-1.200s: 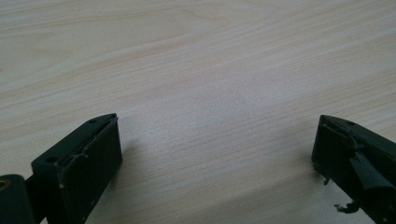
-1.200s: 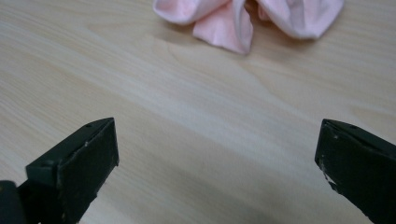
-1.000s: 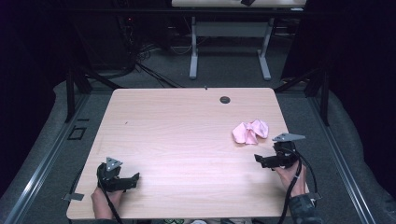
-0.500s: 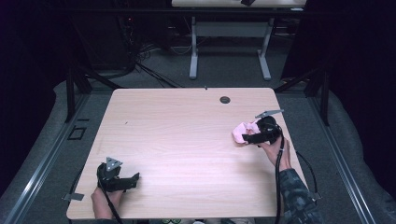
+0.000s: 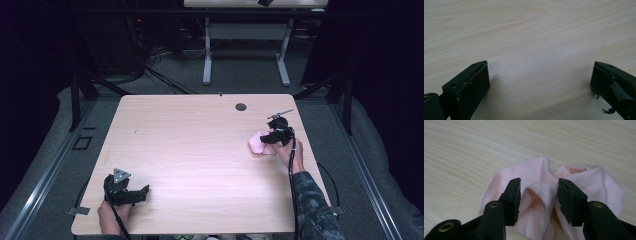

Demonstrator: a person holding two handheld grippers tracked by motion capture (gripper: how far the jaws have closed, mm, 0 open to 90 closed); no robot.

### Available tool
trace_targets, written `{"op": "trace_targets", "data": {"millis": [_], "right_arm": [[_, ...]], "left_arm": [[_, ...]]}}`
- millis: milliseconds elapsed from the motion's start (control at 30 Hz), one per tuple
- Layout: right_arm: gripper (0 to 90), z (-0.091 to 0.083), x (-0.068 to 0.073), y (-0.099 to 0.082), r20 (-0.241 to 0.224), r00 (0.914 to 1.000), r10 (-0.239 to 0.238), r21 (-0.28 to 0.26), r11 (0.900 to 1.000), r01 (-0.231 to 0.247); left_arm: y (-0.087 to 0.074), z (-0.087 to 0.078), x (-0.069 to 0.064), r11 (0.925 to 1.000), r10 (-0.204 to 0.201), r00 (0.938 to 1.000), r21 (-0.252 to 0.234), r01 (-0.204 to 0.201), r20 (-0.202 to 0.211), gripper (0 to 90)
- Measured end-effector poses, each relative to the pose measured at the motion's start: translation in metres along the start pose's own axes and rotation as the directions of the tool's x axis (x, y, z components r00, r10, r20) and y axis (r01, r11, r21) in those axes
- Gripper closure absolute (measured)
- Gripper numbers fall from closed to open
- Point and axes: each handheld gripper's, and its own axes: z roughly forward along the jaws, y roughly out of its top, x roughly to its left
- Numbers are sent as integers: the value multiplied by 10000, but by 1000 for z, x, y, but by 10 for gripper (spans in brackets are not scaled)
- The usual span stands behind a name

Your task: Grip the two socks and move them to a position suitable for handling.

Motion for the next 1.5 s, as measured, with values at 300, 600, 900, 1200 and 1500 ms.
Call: {"op": "trace_targets", "data": {"millis": [300,600,900,1200,1500], "right_arm": [[797,-1,-5,-3,-105,9995,289,-11,9996,-289],[868,-23,0,-5,-819,9961,313,-604,9975,-363],[877,-53,19,-5,-1192,9924,-308,-1399,9901,140],[878,-92,54,-15,-2775,9541,-1125,-2306,9719,476],[879,-110,110,-35,-3875,8886,-2454,-2702,9518,1451]], "left_arm": [[0,0,0,10000,-14,10000,-6,14,6,26],[0,0,0,10000,-1,10000,-5,1,14,28],[0,0,0,10000,23,10000,-13,-23,19,32],[0,0,0,10000,7,10000,-19,-7,23,32],[0,0,0,10000,32,10000,-11,-31,18,32]]}}
